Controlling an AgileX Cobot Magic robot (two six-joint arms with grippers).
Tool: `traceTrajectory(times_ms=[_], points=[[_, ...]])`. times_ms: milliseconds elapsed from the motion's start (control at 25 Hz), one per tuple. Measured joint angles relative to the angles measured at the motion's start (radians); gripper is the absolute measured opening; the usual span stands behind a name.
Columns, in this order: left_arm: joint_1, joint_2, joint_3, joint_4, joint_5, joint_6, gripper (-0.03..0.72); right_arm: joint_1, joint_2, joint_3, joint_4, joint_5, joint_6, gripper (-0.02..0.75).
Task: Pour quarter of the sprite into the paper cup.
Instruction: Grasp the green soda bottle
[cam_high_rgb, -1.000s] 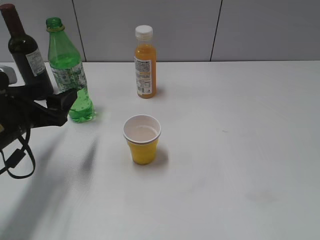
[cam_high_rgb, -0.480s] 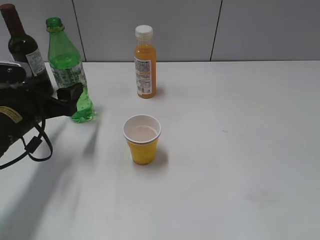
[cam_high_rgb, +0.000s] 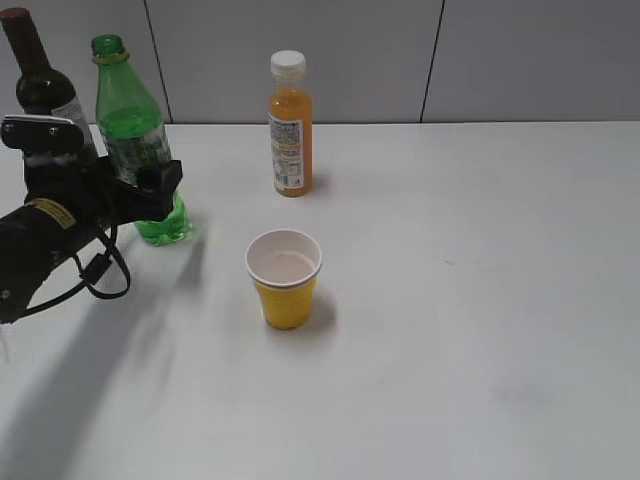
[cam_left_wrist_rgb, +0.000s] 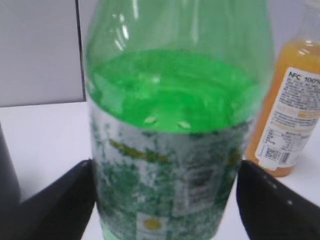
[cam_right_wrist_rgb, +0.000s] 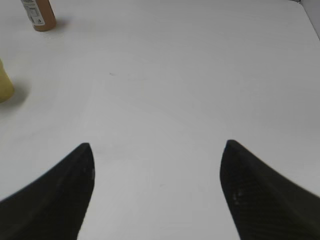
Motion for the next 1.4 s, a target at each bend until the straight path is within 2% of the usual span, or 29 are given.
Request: traceTrajectory(times_ms=[480,800,880,1120,1400], points=[[0.003,0.092,-0.132,-0.031,0.014,-0.002,0.675,0.000,0.000,0.000,0.000,0.000,-0.001,0.590],[0.004,0.111,-0.148,-0.036,0.007,-0.002,0.661,0.000,0.000,0.000,0.000,0.000,0.000,0.590],[0.004,0.114,-0.148,-0.035,0.005,-0.002,0.641,0.000,0.000,0.000,0.000,0.000,0.000,0.590],[0.006,0.114,-0.148,-0.037,0.002,-0.002,0.476,0.000,0.000,0.000,0.000,0.000,0.000,0.590],[0.006,0.114,-0.148,-0.037,0.003,-0.002,0.473,0.000,0.000,0.000,0.000,0.000,-0.001,0.590]])
